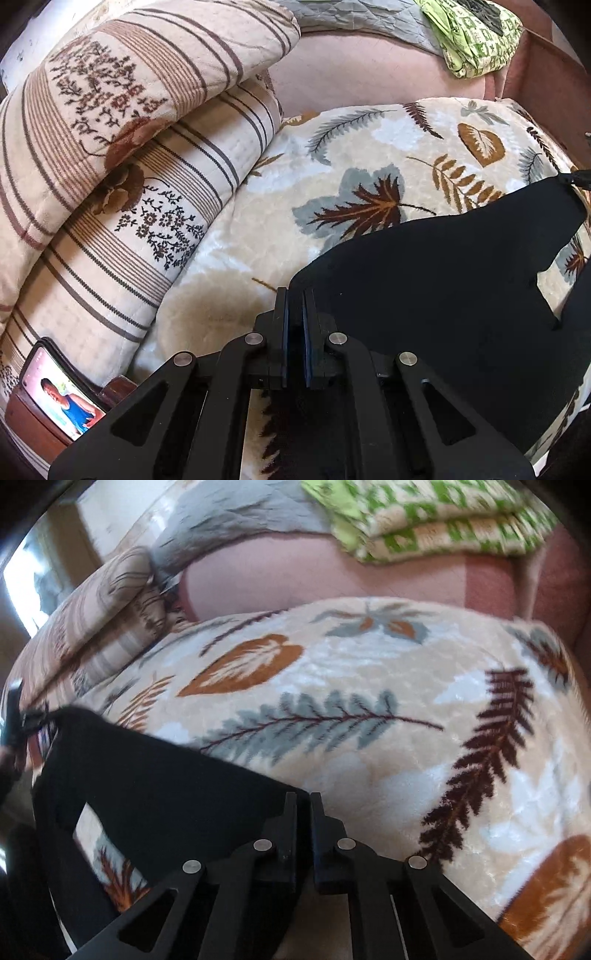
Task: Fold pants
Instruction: 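Grasp the pant leg end with the right gripper and lift it toward the left gripper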
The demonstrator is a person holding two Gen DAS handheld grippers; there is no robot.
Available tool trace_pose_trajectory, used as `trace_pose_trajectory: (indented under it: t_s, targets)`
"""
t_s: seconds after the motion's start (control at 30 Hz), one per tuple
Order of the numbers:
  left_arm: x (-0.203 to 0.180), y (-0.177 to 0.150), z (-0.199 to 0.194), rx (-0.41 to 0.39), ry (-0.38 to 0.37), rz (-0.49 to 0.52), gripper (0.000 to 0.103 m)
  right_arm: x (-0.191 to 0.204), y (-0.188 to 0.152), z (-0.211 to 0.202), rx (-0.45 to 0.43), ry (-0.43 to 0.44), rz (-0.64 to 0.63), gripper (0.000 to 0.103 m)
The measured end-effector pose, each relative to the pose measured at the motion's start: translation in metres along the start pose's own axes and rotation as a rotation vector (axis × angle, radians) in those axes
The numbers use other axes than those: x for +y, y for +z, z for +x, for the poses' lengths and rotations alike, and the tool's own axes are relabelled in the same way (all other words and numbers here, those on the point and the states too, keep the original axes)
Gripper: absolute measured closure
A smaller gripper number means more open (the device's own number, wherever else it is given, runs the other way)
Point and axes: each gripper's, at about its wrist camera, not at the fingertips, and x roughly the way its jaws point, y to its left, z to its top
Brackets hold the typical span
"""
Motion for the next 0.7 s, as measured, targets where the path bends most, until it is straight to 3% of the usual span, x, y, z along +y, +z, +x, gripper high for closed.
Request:
trace_pose_trajectory:
  t_s: [0.17, 0.37, 0.53, 0.7]
  targets:
    - [-0.003, -0.009, -0.031, -0.076, 0.004, 0.033, 0.098, 0.029, -0.007, -0.056, -0.1, -0.076, -0.099, 0.099]
    - [-0.007, -0.054, -0.075, -0.139, 0.008, 0.132, 0.098, 0.093, -0.059, -0.111, -0.097, -0.069, -0.265, 0.099]
    - [-0.002, -0.112, -0.094, -0.113, -0.016, 0.158, 0.098, 0.13, -0.12, -0.136, -0.037, -0.082, -0.359, 0.099]
    - [0.002, -0.162, -0.082, -0.018, -0.074, 0.144, 0.098, 0.132, -0.167, -0.131, 0.062, -0.128, -0.379, 0.099]
